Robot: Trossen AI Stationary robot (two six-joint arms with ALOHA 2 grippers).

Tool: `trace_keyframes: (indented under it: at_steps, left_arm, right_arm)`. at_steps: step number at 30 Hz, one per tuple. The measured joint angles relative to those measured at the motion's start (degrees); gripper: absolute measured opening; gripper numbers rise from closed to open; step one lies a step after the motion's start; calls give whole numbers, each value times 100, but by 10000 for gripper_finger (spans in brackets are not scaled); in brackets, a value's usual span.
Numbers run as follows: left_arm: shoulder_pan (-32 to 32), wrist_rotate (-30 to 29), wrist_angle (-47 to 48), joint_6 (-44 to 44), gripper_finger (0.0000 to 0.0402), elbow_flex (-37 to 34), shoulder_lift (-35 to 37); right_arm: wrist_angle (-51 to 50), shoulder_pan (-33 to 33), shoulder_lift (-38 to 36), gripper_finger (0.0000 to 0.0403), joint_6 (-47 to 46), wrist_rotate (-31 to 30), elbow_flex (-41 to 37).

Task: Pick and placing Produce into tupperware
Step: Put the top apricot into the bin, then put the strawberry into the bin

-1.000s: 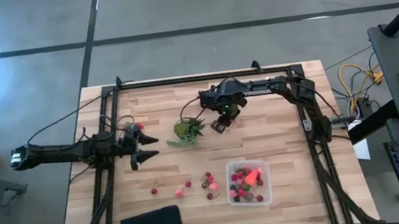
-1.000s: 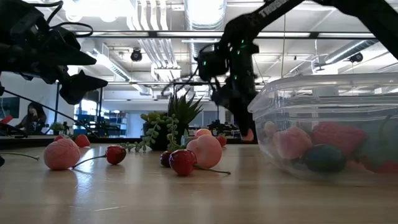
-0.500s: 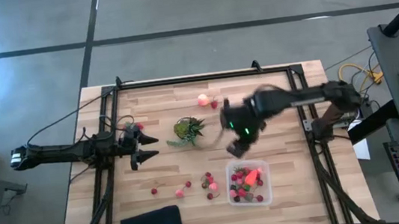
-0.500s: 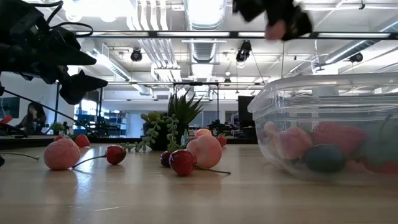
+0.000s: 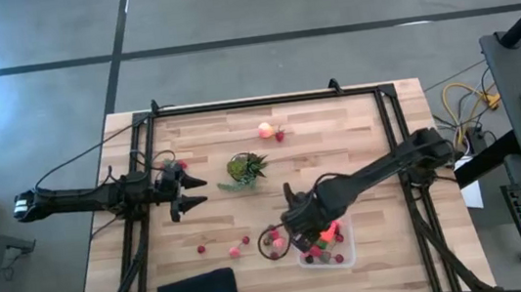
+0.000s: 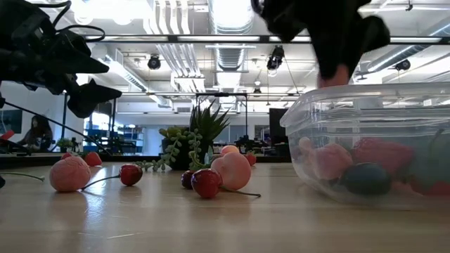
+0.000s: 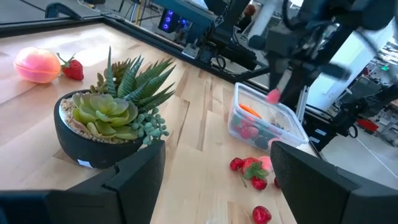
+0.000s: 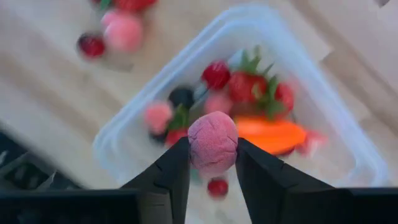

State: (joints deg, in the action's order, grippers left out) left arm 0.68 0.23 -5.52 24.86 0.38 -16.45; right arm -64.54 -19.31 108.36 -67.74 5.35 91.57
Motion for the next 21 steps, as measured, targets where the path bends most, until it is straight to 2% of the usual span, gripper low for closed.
trace_keyframes:
  at_steps: [3, 9, 13, 17, 21]
  left_arm:
    - [-2, -1, 5, 0, 277, 0, 3]
    - [0, -2, 3, -2, 277, 0, 0]
    - [-1, -2, 5, 0, 277, 0, -2]
    - [0, -1, 1, -2, 277, 0, -2]
    - [0, -2, 4, -1, 277, 0, -4]
  right_arm:
    - [31, 83, 180, 141, -256, -66, 26]
    - [-93, 243, 220, 223, -308, -71, 200]
    - [-370, 547, -4, 259, -438, -586, 340]
    - [-711, 1467, -307, 265, -345, -834, 517]
    - [-607, 2596, -326, 259, 541, -803, 506]
